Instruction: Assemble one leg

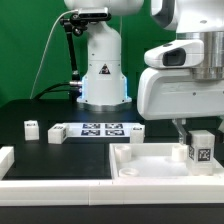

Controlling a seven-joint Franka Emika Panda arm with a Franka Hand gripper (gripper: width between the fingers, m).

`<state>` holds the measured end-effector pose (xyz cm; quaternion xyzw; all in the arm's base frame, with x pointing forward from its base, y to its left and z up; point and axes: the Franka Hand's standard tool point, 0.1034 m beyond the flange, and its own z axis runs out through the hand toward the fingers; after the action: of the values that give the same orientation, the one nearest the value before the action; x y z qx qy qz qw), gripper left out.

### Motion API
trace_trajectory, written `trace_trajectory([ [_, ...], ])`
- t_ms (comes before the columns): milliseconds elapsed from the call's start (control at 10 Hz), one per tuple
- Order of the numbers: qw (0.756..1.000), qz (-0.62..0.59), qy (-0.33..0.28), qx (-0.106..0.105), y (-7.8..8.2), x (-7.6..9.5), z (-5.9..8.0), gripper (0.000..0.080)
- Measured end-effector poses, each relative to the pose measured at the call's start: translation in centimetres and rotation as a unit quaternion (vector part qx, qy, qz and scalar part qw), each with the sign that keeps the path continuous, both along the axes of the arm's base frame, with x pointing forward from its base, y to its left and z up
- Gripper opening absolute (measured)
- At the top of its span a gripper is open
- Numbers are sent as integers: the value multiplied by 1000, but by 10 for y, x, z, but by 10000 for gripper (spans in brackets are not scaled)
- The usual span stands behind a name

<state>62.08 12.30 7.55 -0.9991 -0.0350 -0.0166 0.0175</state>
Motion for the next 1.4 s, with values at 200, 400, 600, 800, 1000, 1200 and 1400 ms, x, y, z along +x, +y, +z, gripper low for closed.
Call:
trace_trajectory([
  [200,1000,-1,0,-1,-2,0,0,292],
  [400,999,-40,2,6,-5,0,-1,292],
  [600,983,-183,3,30,-6,1,-1,292],
  [800,955,-292,10,44,-7,2,-1,292],
  [1000,918,-392,17,56,-7,1,-1,294],
  [1200,853,-518,23,63,-4,0,-1,294],
  [1400,793,-605,28,64,-2,0,-1,294],
])
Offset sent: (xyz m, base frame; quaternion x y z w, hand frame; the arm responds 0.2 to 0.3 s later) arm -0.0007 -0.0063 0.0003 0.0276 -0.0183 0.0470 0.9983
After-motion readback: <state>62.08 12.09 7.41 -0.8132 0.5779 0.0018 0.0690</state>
